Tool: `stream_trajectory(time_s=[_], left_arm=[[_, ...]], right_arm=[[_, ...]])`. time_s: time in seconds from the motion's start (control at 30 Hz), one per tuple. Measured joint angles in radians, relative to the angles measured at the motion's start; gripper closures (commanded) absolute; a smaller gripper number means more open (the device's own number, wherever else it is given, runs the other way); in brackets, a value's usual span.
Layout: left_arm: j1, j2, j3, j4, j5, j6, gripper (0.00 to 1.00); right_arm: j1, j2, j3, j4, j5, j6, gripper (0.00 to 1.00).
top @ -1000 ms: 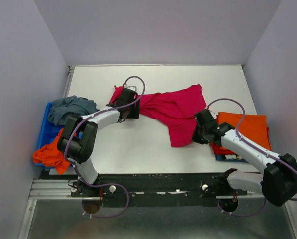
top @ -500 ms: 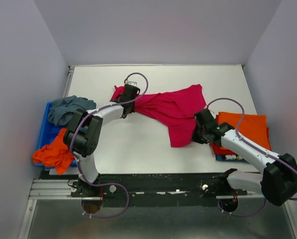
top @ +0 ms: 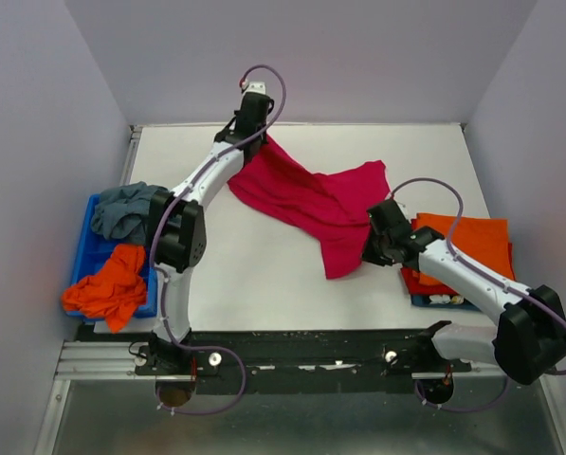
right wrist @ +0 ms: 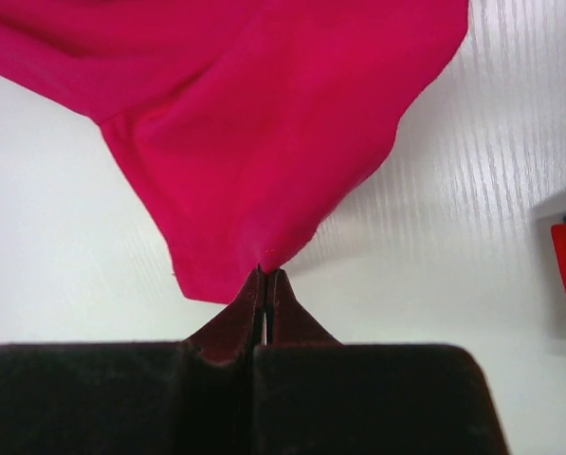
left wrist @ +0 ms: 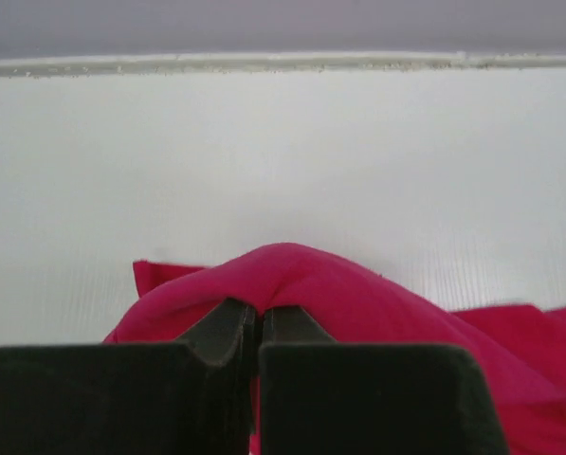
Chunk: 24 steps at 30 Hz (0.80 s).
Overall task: Fold and stack the t-shirts
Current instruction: Flatten out the tshirt
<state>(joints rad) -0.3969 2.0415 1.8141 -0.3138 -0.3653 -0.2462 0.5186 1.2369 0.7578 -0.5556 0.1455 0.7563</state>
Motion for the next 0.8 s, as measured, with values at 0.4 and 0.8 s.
stream_trajectory(time_s=[0.4,0.8], left_arm=[[0.109,0.354,0.402,0.045,0.185,-0.085,1.0],[0.041,0.449,0.564,0.2,0.384,-0.237,0.01]], right_arm=[[-0.001,-0.012,0.026,-0.005,0.026,0.003,0.99],[-0.001,-0.008,0.026,-0.007,0.025,0.011,0.99]])
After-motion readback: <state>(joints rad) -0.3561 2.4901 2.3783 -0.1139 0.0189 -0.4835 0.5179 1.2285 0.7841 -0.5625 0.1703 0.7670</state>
